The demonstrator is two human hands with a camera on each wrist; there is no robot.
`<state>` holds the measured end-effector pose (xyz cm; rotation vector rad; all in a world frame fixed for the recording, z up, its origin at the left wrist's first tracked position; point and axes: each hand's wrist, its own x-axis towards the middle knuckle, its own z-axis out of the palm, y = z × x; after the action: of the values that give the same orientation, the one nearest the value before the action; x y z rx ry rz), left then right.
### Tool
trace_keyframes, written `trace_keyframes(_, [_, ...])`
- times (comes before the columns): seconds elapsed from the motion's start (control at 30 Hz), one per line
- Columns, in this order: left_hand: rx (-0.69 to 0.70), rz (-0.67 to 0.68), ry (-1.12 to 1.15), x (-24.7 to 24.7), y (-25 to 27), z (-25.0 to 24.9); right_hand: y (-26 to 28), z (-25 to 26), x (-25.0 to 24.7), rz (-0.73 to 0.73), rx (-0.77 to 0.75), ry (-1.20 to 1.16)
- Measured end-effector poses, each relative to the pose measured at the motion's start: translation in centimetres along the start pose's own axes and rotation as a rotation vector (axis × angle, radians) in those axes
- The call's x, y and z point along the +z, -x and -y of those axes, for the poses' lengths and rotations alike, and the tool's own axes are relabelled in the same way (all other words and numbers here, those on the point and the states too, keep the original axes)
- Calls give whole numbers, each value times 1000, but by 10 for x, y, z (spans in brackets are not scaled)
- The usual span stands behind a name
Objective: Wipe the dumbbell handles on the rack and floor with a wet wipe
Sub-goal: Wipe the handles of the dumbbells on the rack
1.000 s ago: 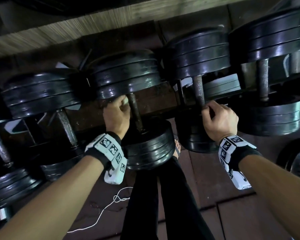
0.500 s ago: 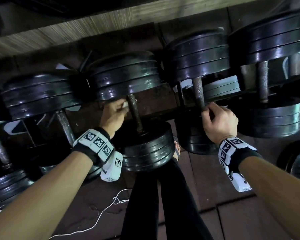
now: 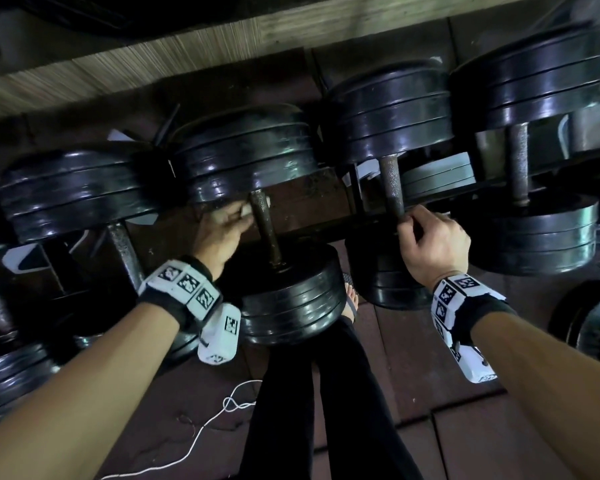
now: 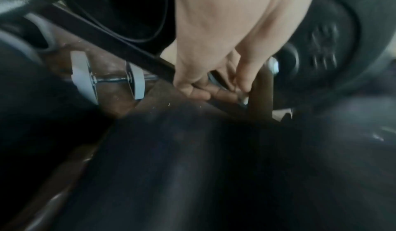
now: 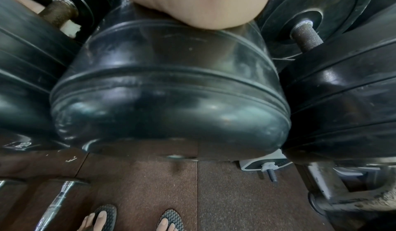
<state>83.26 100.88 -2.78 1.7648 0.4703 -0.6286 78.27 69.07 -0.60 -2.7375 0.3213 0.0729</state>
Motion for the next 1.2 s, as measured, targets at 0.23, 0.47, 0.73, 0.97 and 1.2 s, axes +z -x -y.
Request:
trace_keyframes(0.23, [-193,155,-144,6,18,29,1,2,-3,6,15,-11])
trace_keyframes(0.47, [-173,-62,156,-1,-15,-16,1,2,-2,-4,7,-22])
trace_keyframes(0.73, [-83,56,-52,-11,2,6,1,3,-2,-9,2,-21])
trace_keyframes(0.97, [-7,-36,1,4,7,1,0,3,-2,-4,1,-16])
trace_keyframes(1.2, [33,-57,-46,10,12,8,1,3,-2,-18,8,-11])
